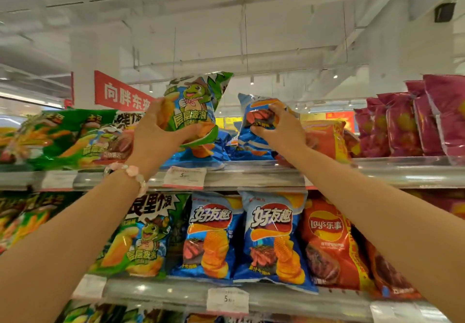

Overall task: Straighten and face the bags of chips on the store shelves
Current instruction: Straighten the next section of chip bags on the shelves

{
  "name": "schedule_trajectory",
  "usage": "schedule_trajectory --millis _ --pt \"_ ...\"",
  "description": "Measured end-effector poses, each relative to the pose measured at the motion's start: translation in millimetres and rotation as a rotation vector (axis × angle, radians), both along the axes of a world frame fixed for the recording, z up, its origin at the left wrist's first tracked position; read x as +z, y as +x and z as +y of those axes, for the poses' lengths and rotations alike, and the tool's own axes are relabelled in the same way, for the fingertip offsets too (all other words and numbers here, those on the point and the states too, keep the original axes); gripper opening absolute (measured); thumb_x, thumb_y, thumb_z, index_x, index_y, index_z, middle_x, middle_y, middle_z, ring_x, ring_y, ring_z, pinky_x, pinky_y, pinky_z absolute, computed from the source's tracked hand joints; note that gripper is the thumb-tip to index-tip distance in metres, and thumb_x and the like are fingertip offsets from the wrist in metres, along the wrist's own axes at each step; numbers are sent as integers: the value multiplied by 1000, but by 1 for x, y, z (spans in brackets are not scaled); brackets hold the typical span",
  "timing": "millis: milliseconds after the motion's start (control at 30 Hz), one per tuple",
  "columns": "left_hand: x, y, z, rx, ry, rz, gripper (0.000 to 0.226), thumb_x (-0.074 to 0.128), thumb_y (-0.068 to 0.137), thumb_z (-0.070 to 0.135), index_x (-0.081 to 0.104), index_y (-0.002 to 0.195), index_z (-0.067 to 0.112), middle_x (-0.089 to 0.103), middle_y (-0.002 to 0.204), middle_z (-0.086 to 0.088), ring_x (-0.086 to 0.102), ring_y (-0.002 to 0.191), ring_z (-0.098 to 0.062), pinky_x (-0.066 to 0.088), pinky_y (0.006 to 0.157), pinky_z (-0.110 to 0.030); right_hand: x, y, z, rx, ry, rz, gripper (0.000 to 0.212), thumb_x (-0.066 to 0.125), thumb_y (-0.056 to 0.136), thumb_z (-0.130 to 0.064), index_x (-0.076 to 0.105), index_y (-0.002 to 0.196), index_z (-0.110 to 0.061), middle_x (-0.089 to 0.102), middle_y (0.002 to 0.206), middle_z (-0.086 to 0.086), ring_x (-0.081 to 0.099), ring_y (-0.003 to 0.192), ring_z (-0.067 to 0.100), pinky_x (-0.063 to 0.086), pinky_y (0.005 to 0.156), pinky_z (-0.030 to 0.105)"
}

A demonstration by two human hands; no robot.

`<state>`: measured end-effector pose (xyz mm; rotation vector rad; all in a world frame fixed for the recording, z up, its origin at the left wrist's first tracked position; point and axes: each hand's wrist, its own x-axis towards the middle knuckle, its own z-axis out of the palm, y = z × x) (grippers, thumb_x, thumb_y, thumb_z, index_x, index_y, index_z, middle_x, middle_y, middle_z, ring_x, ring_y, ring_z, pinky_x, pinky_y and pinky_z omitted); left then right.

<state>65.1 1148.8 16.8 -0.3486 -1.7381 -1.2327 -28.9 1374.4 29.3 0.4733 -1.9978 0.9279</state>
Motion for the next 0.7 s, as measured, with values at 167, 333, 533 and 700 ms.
schedule_trajectory --millis 167,333,533,700 --pt "1 -5 -21 -18 -26 -13 73 83 67 27 43 128 26 55 105 22 55 82 17 45 66 -3 -6 -5 -25 -35 49 -96 69 72 78 -45 46 138 -23 65 119 0 59 113 23 49 93 42" --pt "1 -13 -39 -45 -69 -28 78 84 68 28 43 134 30 54 116 17 54 102 0 46 90 -14 -9 -8 -38 -54 130 -179 59 71 81 -38 49 134 -22 62 123 2 56 115 23 46 95 35" --pt "-4 -34 -51 -132 -108 -43 71 86 66 26 42 119 43 42 97 35 49 90 12 44 84 -15 -6 -10 -41 -151 208 -400 72 65 81 -53 40 140 -22 49 137 9 47 122 27 41 98 35" --pt "-5 -44 -56 -161 -113 11 71 88 63 29 50 123 36 49 99 34 50 82 28 49 75 -5 6 14 -73 -62 -78 -160 70 45 90 -60 30 146 -21 31 152 11 32 137 29 30 109 45"
